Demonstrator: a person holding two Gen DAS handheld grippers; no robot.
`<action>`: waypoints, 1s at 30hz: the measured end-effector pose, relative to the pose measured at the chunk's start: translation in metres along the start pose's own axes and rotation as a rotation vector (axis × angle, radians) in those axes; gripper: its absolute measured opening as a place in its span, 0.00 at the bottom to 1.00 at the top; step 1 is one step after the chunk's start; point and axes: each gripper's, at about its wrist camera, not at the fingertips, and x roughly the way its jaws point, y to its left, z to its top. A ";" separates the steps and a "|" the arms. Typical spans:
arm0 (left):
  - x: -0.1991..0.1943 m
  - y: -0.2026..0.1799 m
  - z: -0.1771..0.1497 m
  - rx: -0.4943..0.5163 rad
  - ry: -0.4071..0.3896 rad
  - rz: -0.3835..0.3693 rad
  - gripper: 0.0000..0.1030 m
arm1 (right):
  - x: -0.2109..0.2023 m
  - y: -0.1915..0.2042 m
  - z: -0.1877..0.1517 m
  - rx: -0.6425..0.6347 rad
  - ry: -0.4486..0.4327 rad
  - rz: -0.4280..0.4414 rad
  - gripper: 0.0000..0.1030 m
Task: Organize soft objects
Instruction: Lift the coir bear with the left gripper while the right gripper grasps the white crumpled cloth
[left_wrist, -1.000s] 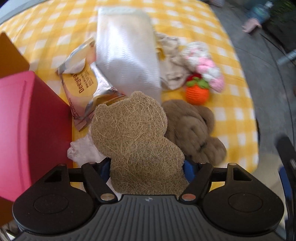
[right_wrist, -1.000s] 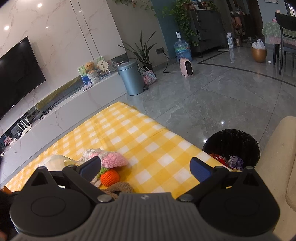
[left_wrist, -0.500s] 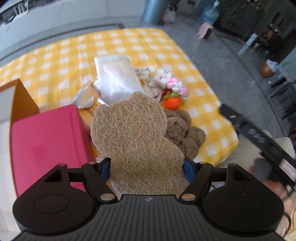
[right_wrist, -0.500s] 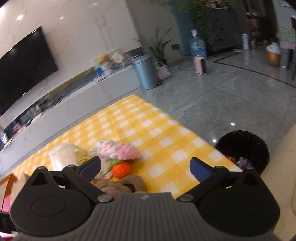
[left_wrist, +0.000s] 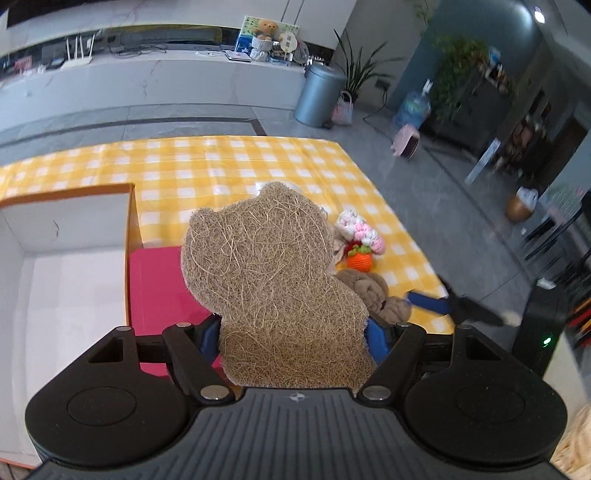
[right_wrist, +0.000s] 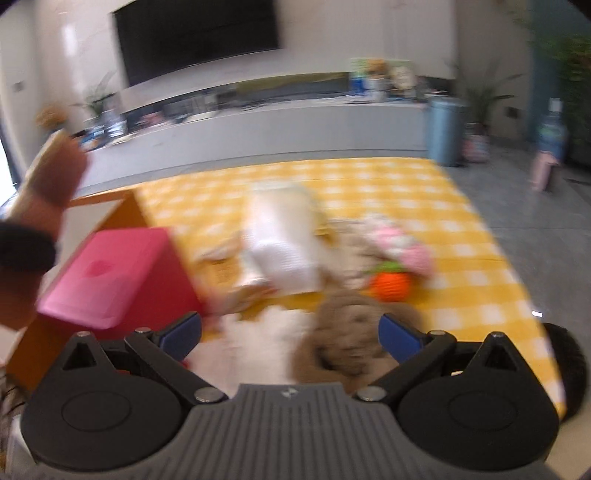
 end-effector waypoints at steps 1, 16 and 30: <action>-0.002 0.004 -0.002 -0.012 -0.008 -0.021 0.82 | 0.003 0.005 0.000 0.001 0.012 0.035 0.96; -0.020 0.035 -0.020 -0.020 -0.148 -0.108 0.82 | 0.082 0.066 -0.018 -0.256 0.300 -0.127 0.93; -0.029 0.053 -0.032 -0.054 -0.161 -0.149 0.82 | 0.108 0.054 -0.018 -0.174 0.386 -0.151 0.90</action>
